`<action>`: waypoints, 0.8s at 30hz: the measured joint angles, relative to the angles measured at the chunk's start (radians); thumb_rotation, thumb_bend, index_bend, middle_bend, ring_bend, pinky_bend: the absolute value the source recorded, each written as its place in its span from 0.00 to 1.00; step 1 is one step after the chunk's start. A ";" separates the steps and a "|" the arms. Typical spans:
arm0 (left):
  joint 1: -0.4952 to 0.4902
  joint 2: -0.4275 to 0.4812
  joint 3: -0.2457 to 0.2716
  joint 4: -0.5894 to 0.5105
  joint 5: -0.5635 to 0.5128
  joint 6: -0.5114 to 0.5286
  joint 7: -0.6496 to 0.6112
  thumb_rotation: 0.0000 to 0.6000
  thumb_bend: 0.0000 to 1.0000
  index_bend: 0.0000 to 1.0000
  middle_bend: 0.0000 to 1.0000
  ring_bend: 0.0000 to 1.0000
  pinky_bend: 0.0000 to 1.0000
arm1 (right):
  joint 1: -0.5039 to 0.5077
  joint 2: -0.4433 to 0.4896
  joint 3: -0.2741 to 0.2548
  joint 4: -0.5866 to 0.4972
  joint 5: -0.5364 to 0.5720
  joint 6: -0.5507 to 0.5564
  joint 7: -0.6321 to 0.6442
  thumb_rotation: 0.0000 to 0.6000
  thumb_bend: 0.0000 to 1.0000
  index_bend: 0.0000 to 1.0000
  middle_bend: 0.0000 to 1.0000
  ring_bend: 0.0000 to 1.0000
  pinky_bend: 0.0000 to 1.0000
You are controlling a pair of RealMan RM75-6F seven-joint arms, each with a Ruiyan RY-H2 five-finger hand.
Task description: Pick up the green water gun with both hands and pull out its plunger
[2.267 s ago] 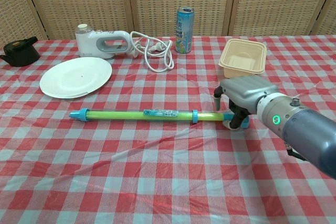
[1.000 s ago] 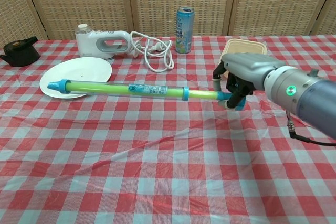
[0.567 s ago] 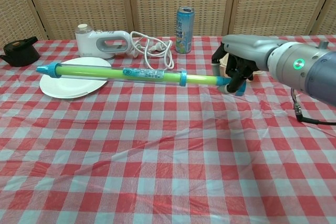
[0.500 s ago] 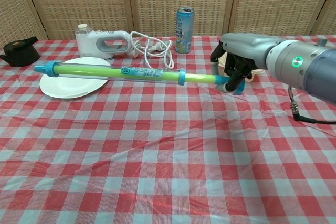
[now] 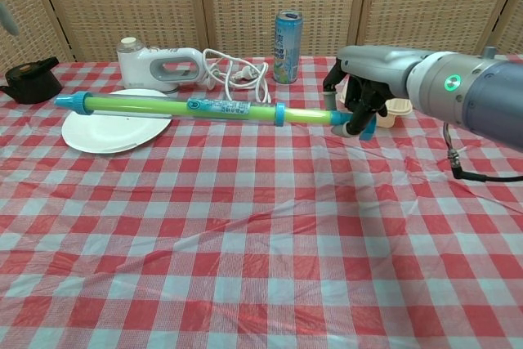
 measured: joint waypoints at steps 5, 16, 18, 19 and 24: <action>-0.077 0.003 -0.010 -0.028 -0.122 -0.071 0.056 1.00 0.20 0.38 0.90 0.82 0.69 | 0.018 0.000 -0.006 0.025 0.015 -0.015 0.022 1.00 0.54 0.81 1.00 1.00 0.69; -0.235 -0.029 0.002 -0.045 -0.306 -0.104 0.217 1.00 0.20 0.39 0.90 0.82 0.69 | 0.033 0.021 -0.009 0.029 0.018 -0.030 0.074 1.00 0.54 0.81 1.00 1.00 0.69; -0.261 -0.040 0.007 -0.044 -0.333 -0.103 0.236 1.00 0.20 0.40 0.90 0.82 0.69 | 0.033 0.029 -0.013 0.021 0.016 -0.030 0.082 1.00 0.54 0.81 1.00 1.00 0.69; -0.277 -0.048 0.012 -0.044 -0.348 -0.102 0.246 1.00 0.20 0.40 0.90 0.82 0.69 | 0.034 0.033 -0.015 0.016 0.017 -0.031 0.086 1.00 0.54 0.81 1.00 1.00 0.69; -0.324 -0.080 0.035 -0.045 -0.374 -0.085 0.278 1.00 0.20 0.42 0.90 0.82 0.69 | 0.033 0.057 -0.021 -0.011 0.014 -0.029 0.108 1.00 0.54 0.81 1.00 1.00 0.69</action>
